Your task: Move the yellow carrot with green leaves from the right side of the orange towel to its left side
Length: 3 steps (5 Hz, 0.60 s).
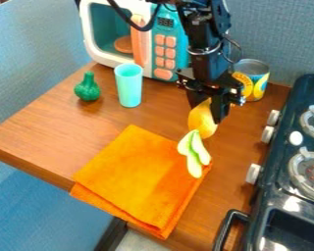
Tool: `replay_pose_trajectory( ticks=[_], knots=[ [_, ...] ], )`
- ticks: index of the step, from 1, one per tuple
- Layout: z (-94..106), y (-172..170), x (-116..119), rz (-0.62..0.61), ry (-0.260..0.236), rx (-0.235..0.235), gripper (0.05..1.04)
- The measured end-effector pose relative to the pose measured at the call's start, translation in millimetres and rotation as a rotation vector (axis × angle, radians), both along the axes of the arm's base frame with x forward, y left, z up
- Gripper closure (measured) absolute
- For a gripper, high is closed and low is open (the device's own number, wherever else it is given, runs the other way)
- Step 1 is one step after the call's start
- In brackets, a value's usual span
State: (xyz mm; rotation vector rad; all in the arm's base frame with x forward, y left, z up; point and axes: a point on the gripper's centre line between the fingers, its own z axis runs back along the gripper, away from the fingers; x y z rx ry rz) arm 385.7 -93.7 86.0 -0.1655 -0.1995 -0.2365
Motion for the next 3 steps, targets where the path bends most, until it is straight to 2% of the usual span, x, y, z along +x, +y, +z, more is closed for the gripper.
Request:
replay_pose_trajectory(
  ticks=[1, 2, 3],
  knots=[
    [10.3, 10, -12, 0.013, -0.046, -0.002, 0.582],
    [15.4, 38, -29, 0.057, 0.018, 0.067, 0.582],
    [3.3, 57, -49, 0.083, 0.096, 0.078, 0.582]
  ],
)
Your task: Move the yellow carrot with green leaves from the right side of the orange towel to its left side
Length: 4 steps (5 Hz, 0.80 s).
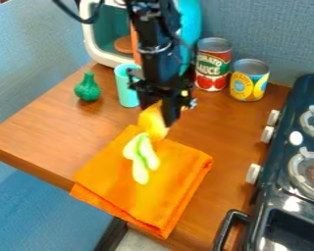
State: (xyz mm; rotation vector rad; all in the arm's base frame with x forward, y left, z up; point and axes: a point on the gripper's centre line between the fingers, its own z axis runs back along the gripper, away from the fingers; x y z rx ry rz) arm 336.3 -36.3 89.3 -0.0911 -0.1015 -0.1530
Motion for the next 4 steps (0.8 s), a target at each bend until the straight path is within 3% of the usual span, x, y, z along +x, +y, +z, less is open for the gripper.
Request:
replay_pose_trajectory(
  ticks=[2, 3, 4],
  knots=[
    [0.8, 48, -30, 0.068, 0.193, 0.142, 0.582],
    [9.6, 75, -38, 0.124, 0.262, 0.22, 0.582],
    [-0.4, 94, -45, 0.154, 0.347, 0.28, 0.582]
  ],
)
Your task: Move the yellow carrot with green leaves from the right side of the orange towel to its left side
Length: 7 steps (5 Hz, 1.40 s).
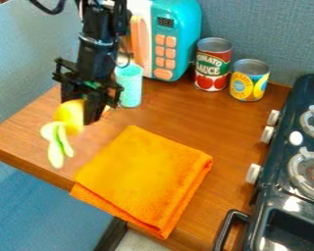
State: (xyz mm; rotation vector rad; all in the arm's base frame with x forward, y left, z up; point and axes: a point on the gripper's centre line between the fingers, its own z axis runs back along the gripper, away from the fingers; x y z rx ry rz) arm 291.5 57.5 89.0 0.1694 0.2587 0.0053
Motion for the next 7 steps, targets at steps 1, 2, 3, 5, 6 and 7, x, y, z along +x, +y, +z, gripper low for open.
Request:
replay_pose_trajectory(
  ticks=[1, 2, 3, 5, 6, 7],
  knots=[
    [-10.8, 24, -1, 0.021, 0.004, -0.006, 0.582],
    [-26.3, 47, -2, 0.026, -0.024, -0.037, 0.582],
    [-44.7, 58, 0, 0.05, -0.05, -0.088, 0.582],
    [-67.8, 64, 16, 0.054, -0.05, -0.135, 0.582],
    [-69.6, 64, 22, 0.062, -0.059, -0.139, 0.582],
    [-69.0, 63, 25, 0.072, -0.076, -0.138, 0.509]
  ],
)
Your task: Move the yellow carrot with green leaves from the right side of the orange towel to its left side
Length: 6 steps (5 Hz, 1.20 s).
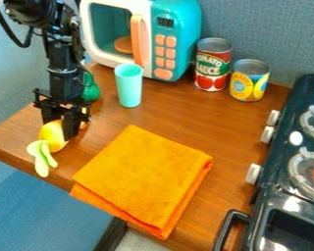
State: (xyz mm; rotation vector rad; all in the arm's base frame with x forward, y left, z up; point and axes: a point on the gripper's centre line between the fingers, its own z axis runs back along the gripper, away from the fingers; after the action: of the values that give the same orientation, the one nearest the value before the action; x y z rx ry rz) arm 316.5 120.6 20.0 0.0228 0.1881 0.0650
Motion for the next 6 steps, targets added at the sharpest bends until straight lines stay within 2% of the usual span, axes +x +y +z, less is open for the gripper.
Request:
replay_pose_trajectory(
  ticks=[1, 2, 4, 5, 6],
  knots=[
    [1.2, -8, 2, 0.004, -0.019, 0.006, 0.204],
    [28.5, -20, 5, -0.008, -0.094, 0.046, 0.068],
    [48.8, -33, 16, -0.062, -0.125, 0.091, 0.074],
    [70.2, -48, 37, -0.114, -0.186, 0.078, 0.074],
    [80.3, -70, 56, -0.167, -0.192, 0.026, 0.074]
  ],
)
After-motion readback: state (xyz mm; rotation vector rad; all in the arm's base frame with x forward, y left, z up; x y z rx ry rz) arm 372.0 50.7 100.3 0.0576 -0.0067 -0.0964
